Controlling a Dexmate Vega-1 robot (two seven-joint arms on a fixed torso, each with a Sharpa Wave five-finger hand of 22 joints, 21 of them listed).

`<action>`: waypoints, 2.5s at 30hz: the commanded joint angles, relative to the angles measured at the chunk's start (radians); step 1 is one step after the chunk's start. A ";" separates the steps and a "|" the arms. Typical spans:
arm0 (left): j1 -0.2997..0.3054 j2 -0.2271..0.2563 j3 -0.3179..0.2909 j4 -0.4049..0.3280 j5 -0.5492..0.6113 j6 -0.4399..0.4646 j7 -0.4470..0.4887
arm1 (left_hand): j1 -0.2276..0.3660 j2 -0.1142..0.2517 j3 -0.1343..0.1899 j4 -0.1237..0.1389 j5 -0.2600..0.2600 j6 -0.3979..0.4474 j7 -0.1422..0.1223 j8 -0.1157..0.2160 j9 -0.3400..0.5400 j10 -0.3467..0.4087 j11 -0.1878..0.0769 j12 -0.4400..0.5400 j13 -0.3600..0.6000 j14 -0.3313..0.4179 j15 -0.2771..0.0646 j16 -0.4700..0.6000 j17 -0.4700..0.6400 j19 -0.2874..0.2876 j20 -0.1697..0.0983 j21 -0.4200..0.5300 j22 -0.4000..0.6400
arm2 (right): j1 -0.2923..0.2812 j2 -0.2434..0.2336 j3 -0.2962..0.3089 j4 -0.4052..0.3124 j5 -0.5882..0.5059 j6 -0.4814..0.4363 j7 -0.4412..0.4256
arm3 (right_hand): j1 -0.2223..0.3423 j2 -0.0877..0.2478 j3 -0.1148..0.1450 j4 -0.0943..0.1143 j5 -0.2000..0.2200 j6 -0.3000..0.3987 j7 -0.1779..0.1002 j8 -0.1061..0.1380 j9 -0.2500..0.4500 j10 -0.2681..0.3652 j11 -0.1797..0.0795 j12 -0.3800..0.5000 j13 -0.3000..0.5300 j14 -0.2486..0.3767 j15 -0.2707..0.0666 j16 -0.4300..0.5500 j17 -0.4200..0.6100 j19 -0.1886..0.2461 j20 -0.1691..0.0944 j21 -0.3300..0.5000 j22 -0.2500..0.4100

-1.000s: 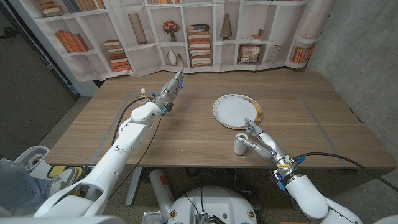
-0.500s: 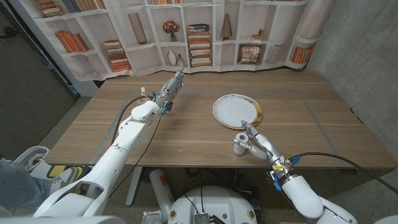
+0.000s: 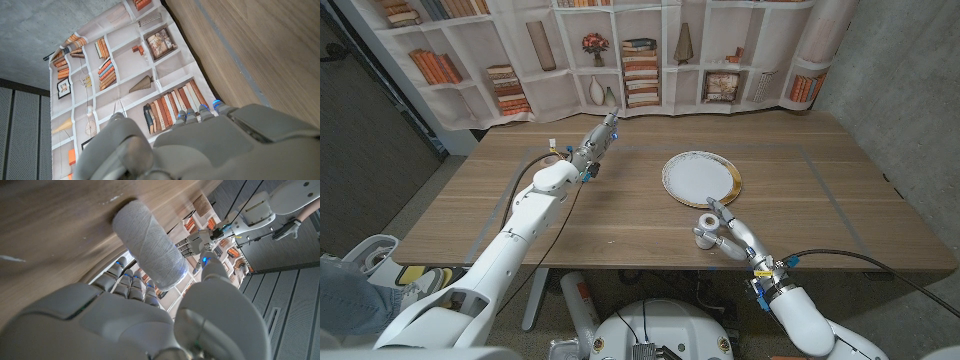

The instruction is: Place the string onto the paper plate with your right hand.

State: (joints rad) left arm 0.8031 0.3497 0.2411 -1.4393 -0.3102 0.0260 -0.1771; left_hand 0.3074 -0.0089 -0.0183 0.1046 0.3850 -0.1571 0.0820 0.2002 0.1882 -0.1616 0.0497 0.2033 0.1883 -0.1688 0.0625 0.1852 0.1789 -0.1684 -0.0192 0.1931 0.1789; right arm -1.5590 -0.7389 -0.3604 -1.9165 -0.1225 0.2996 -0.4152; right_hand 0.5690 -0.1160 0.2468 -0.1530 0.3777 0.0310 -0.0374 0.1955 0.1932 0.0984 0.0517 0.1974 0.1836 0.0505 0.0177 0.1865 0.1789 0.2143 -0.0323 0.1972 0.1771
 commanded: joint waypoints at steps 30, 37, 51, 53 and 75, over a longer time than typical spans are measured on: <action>0.004 -0.007 0.015 -0.015 0.016 0.039 0.017 | 0.008 0.007 -0.013 0.005 0.006 0.003 -0.002 0.001 0.003 -0.005 0.000 0.003 0.002 -0.035 0.005 0.003 0.005 -0.069 0.011 0.008 0.005 | 0.023 0.057 -0.030 0.079 -0.025 0.021 -0.121 | 0.231 0.038 0.028 0.006 0.057 0.300 -0.050 0.072 0.001 0.244 -0.065 0.081 0.004 0.270 -0.115 0.037 0.009 0.249 -0.096 0.057 0.011; 0.004 -0.011 0.014 -0.012 0.016 0.030 0.018 | 0.008 0.008 -0.014 0.006 0.006 0.002 -0.002 0.001 0.003 -0.006 0.001 0.002 0.002 -0.036 0.005 0.003 0.005 -0.070 0.012 0.008 0.005 | 0.018 0.075 -0.028 0.084 -0.049 0.019 -0.162 | 0.259 0.064 0.021 0.018 0.049 0.405 -0.069 0.081 0.001 0.385 -0.117 0.116 0.005 0.393 -0.155 0.054 0.013 0.340 -0.125 0.083 0.016; 0.001 -0.012 0.011 -0.003 0.014 0.024 0.014 | 0.009 0.009 -0.017 0.006 0.006 0.001 -0.003 0.000 0.003 -0.007 0.002 0.002 0.002 -0.038 0.005 0.003 0.005 -0.070 0.013 0.009 0.005 | 0.016 0.078 -0.025 0.077 -0.050 0.014 -0.173 | 0.284 0.102 0.006 0.029 0.015 0.532 -0.083 0.081 0.000 0.599 -0.171 0.165 0.009 0.638 -0.234 0.103 0.026 0.505 -0.172 0.149 0.030; 0.000 -0.011 0.010 -0.003 0.014 0.024 0.013 | 0.009 0.010 -0.018 0.006 0.006 0.001 -0.003 0.000 0.003 -0.007 0.002 0.002 0.002 -0.038 0.005 0.003 0.005 -0.070 0.013 0.009 0.005 | 0.016 0.079 -0.024 0.072 -0.047 0.010 -0.171 | 0.289 0.107 0.006 0.028 0.011 0.543 -0.083 0.081 0.000 0.609 -0.172 0.165 0.009 0.657 -0.238 0.106 0.027 0.514 -0.174 0.153 0.031; 0.005 0.001 -0.007 -0.008 0.003 0.011 0.004 | 0.010 0.013 -0.023 0.005 0.006 0.001 -0.001 0.000 0.003 -0.009 0.000 0.002 0.002 -0.039 0.006 0.003 0.005 -0.070 0.010 0.009 0.005 | 0.030 0.063 0.005 0.023 -0.041 -0.045 -0.156 | 0.313 0.120 0.000 0.025 -0.013 0.641 -0.054 0.090 -0.001 0.667 -0.138 0.161 0.005 0.710 -0.238 0.098 0.027 0.547 -0.165 0.171 0.035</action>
State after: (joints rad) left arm 0.8076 0.3454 0.2400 -1.4492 -0.3031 0.0474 -0.1644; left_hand 0.3153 -0.0010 -0.0376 0.1076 0.3850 -0.1571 0.0820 0.2002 0.1882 -0.1617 0.0496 0.2033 0.1883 -0.1688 0.0624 0.1852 0.1789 -0.1738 -0.0138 0.1931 0.1789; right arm -1.5332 -0.6688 -0.3692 -1.8683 -0.1613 0.2857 -0.5737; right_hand 0.8757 -0.0137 0.2479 -0.1324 0.3658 0.6561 -0.0875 0.2862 0.1908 0.7558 -0.0837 0.3582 0.1856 0.7490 -0.0769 0.2818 0.2024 0.7549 -0.0806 0.3637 0.2068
